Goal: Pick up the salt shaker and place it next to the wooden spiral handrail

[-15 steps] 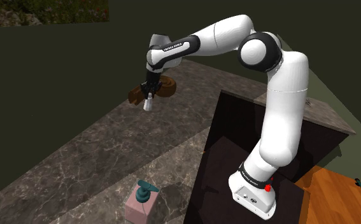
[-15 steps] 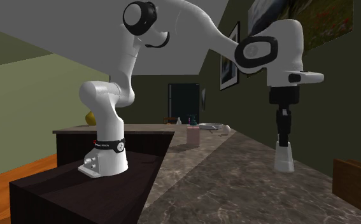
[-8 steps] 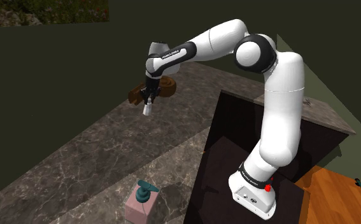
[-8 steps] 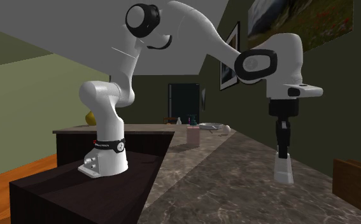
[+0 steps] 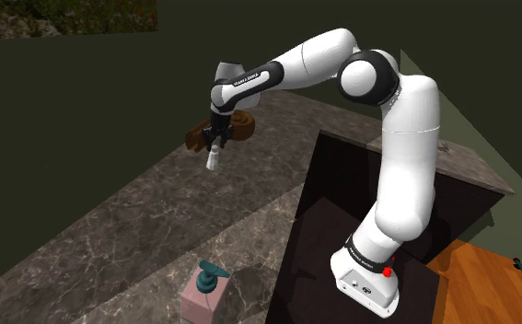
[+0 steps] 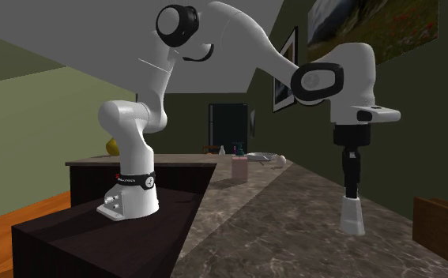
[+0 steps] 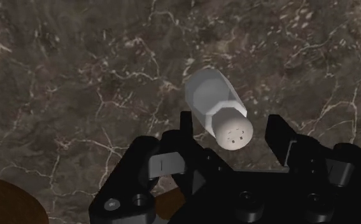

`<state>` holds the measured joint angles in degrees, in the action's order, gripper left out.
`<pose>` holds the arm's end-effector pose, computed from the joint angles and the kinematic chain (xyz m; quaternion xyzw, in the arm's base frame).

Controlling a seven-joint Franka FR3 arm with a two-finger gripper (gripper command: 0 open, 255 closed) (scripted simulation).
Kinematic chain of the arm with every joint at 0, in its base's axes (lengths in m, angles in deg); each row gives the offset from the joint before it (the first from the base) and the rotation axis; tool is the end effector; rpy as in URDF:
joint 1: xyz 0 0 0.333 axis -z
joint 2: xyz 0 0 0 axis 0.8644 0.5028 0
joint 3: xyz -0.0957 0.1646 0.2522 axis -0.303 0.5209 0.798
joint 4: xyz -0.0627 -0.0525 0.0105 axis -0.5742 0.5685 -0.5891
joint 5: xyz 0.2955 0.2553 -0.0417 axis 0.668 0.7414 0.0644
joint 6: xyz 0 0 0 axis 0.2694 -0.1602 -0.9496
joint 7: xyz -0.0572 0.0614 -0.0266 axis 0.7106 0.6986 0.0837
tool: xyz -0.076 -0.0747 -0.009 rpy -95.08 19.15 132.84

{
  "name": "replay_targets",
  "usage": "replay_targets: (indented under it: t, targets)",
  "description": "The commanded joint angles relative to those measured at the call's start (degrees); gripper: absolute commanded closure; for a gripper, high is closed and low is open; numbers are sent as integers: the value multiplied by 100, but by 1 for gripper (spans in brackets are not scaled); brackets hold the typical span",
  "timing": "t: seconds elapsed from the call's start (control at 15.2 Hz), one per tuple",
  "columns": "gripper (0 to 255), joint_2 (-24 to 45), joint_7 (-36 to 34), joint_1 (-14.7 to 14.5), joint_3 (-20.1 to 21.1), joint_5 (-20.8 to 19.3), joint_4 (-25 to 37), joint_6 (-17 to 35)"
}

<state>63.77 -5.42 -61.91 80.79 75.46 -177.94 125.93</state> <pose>0.6564 0.0567 0.3008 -0.9984 0.0404 -0.0076 0.0380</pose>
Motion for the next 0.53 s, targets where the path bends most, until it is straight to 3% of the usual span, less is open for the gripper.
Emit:
replay_targets:
  t: [0.0,0.26,0.46]
  targets:
    - [0,0,0,0,0,0,0,0]
    - [0,0,0,0,0,0,0,0]
    - [0,-308,-1,25,-6,-1,144,-452]
